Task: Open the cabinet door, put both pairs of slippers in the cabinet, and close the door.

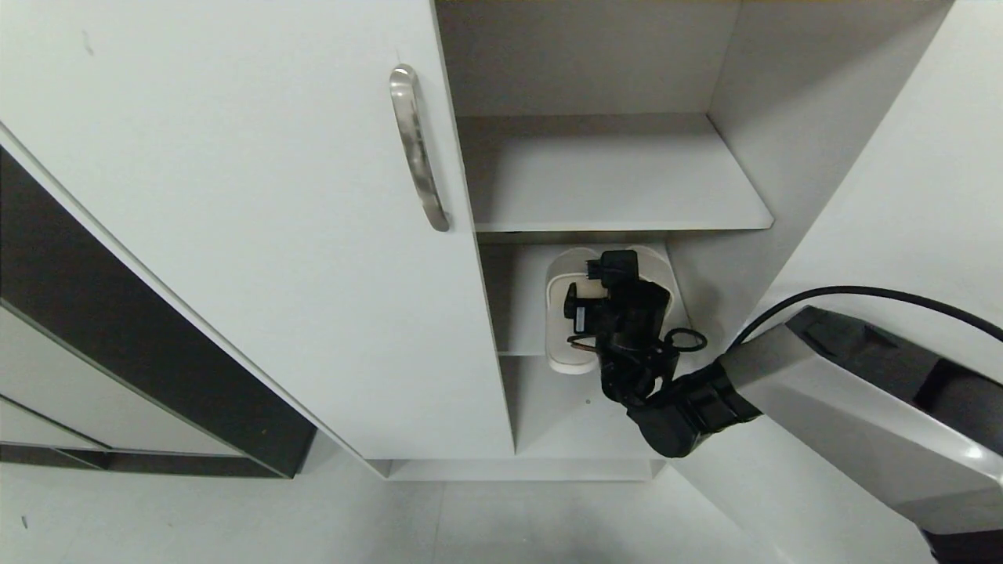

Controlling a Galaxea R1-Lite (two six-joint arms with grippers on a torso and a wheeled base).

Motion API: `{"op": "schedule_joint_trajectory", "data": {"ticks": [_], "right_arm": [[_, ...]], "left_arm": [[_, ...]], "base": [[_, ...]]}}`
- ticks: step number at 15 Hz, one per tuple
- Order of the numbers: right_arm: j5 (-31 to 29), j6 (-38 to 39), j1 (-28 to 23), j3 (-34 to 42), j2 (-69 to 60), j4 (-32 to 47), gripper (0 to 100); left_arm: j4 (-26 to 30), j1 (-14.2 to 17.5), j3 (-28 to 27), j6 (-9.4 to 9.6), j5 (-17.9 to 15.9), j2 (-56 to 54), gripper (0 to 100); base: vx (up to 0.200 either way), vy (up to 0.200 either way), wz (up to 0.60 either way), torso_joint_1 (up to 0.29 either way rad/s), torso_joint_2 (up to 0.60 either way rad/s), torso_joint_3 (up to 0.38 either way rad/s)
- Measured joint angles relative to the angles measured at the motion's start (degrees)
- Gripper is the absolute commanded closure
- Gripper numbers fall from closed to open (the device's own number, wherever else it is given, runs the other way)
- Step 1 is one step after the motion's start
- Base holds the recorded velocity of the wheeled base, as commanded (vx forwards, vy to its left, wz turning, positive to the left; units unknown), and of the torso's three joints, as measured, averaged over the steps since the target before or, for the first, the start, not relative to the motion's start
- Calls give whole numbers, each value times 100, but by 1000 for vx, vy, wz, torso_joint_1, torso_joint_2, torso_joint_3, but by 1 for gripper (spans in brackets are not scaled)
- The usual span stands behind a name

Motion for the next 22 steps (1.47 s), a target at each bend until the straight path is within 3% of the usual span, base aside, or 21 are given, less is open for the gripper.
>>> {"op": "schedule_joint_trajectory", "data": {"ticks": [8,14,22], "right_arm": [[4,0,680,2687,-1139,-1390,0],[17,0,824,2894,-1303,-1460,0],[9,-6,837,2922,-1323,-1458,0]], "left_arm": [[0,2,0,2,1,0,100],[2,0,0,-9,1,0,100],[0,-2,0,-9,1,0,100]], "base": [[0,0,0,0,0,0],[-200,0,0,1,2,5],[0,0,0,0,0,0]]}}
